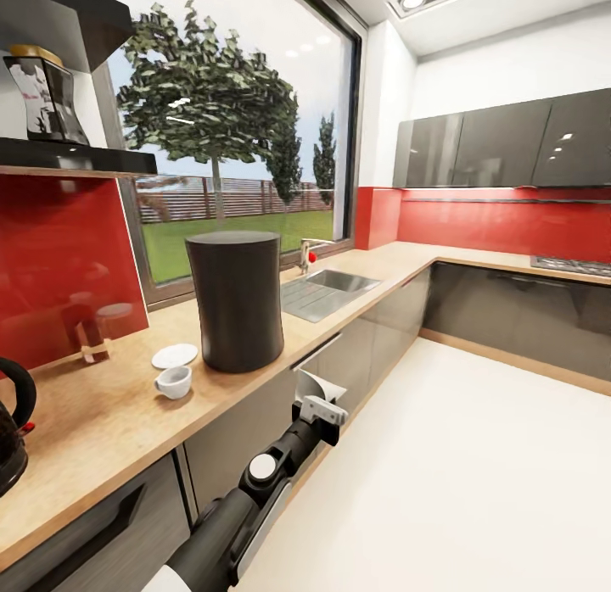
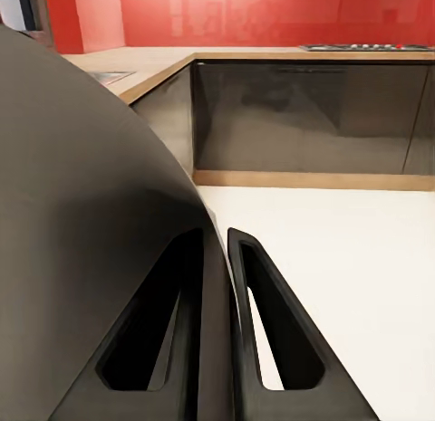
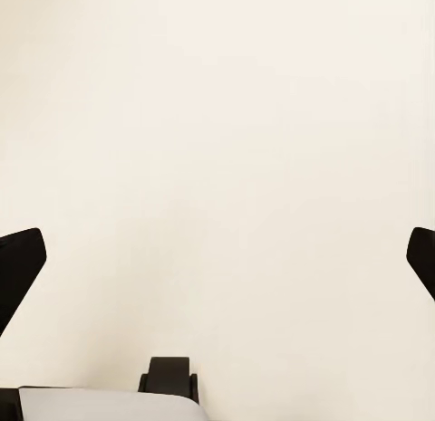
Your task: Set up a coffee station on the kitchen countertop: keep the coffee maker on the countertop, move the bottle of coffee from the kitchen shelf to the counter next to the coffee maker, place a paper coffee filter on top of the coffee maker, put the saucer next to the coffee maker with the coffee cup on the saucer, and place the electric kettle next to the coffee maker.
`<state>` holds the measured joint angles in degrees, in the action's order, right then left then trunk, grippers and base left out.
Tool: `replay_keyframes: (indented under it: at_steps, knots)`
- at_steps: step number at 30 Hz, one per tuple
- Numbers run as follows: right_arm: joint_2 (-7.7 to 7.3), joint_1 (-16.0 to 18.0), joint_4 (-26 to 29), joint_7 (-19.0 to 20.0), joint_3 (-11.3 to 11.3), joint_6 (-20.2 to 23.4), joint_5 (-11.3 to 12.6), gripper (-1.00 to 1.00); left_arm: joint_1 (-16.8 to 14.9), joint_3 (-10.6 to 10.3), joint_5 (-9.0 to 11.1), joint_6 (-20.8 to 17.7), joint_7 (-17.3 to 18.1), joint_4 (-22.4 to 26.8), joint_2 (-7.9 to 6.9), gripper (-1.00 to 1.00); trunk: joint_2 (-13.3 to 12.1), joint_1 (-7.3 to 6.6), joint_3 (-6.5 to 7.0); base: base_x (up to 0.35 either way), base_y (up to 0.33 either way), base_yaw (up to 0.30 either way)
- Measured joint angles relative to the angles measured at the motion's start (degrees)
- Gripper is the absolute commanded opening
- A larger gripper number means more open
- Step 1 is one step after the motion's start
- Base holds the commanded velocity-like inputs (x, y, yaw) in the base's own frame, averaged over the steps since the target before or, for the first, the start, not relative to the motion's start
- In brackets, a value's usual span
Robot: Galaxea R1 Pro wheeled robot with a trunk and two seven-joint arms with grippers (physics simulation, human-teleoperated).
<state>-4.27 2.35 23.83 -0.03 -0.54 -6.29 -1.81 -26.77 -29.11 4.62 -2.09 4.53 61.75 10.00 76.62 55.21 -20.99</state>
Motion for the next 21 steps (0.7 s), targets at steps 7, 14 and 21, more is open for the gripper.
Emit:
replay_keyframes:
  at_steps: [7,14,21]
  knots:
    - [0.00,0.00,0.00,0.00,0.00,0.00,0.00,1.00,0.00,0.00,0.00,0.00,0.00,0.00,0.00,-1.00,0.00,0.00,0.00,0.000,0.000,0.000]
    - [0.00,0.00,0.00,0.01,0.00,-0.01,0.00,1.00,0.00,0.00,0.00,0.00,0.00,0.00,0.00,-1.00,0.00,0.00,0.00,0.000,0.000,-0.017]
    - [-0.02,0.00,-0.01,-0.03,-0.02,0.04,0.05,1.00,-0.01,-0.07,0.06,-0.02,-0.03,-0.01,0.00,-1.00,0.01,-0.02,0.00,0.085,0.000,-0.205]
